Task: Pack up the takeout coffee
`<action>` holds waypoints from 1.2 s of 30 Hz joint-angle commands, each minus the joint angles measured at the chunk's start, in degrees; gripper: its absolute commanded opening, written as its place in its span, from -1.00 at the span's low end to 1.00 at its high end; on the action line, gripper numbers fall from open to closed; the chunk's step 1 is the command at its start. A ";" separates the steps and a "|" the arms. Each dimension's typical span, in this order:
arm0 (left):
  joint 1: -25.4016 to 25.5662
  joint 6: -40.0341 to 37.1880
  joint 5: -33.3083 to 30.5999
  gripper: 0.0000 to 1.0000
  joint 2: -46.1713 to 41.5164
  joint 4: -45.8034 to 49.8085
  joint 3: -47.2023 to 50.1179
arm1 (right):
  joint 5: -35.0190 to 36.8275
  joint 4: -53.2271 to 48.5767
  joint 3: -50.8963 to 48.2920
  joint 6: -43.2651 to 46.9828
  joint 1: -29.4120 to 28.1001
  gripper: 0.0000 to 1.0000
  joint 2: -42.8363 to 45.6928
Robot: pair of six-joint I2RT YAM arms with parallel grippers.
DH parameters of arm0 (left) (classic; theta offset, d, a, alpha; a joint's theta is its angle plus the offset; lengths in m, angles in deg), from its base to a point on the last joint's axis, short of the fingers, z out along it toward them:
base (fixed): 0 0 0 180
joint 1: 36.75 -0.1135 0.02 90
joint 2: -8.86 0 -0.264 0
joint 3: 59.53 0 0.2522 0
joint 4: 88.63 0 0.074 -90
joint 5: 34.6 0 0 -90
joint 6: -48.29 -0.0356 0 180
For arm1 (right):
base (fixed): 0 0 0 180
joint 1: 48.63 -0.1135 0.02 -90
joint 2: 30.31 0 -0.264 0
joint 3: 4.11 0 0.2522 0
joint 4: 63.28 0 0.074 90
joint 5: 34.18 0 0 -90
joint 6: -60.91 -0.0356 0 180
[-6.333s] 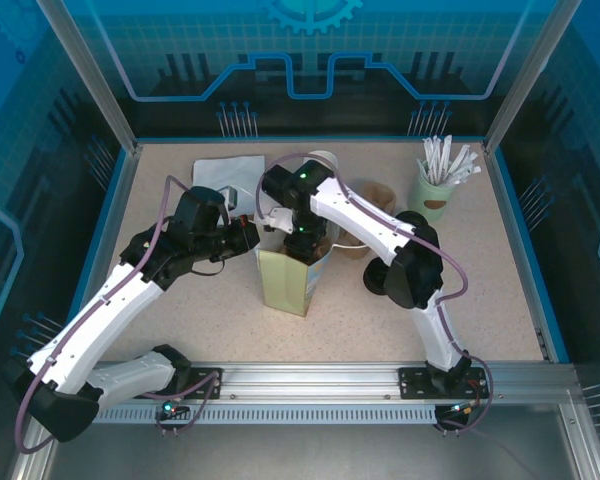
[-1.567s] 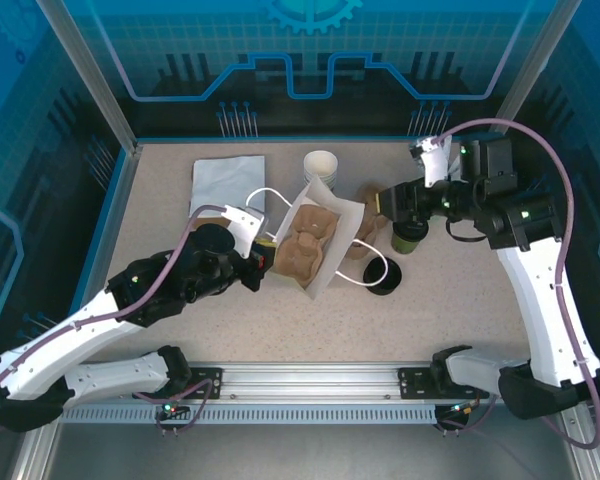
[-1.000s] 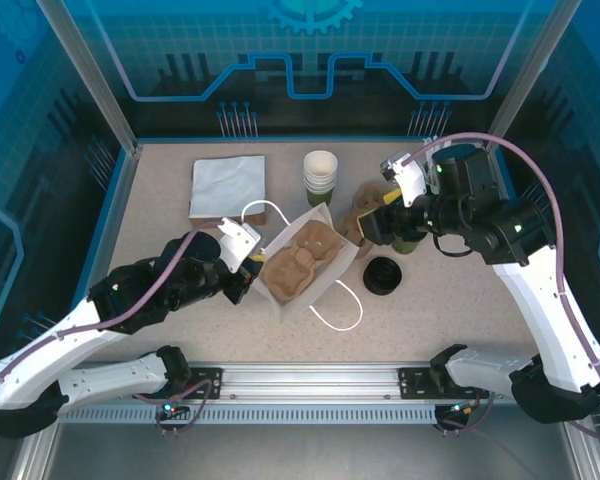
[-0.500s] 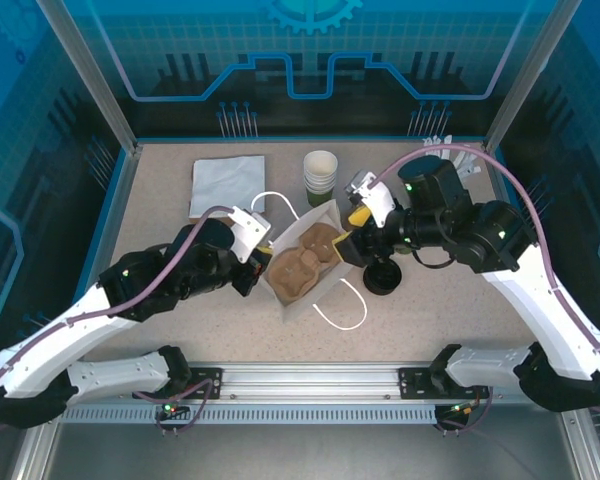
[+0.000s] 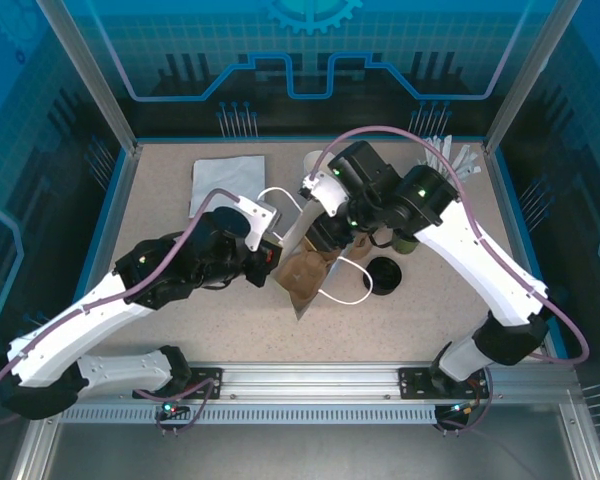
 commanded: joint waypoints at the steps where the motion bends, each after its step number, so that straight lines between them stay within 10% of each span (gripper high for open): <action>1: -1.32 5.21 2.17 -1.00 0.12 -0.72 -1.39 | 1.52 -4.65 3.51 -0.82 -1.21 -0.31 -1.45; 36: -2.76 29.68 -6.12 -1.00 -11.37 -8.58 12.15 | -0.15 -9.29 19.05 -4.29 -5.40 -0.72 -21.38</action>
